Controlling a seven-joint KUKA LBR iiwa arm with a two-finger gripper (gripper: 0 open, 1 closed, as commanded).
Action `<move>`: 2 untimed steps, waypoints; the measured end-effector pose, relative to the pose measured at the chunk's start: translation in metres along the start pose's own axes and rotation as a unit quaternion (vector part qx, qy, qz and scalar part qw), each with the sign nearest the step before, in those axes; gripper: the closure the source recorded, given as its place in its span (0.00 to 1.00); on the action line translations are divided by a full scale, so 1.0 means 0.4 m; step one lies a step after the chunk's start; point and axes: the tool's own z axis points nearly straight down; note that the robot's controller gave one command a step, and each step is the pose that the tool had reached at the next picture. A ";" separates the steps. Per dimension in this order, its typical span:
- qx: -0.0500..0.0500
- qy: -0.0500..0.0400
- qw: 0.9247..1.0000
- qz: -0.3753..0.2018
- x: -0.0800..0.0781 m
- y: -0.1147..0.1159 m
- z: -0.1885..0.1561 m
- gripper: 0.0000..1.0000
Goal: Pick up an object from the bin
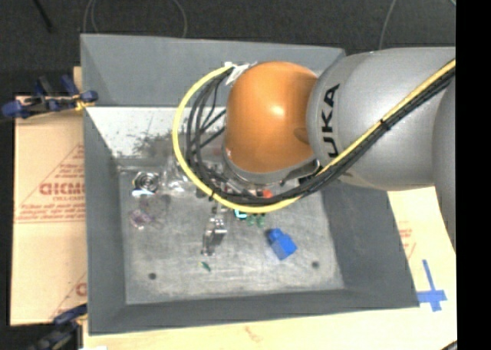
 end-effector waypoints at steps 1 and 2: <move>0.002 0.002 1.000 0.006 0.075 -0.190 0.199 0.00; 0.001 -0.005 0.993 -0.122 -0.105 -0.205 0.251 0.00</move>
Offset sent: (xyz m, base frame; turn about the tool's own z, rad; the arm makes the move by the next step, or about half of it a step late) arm -0.0281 -0.0710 -0.0752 0.0054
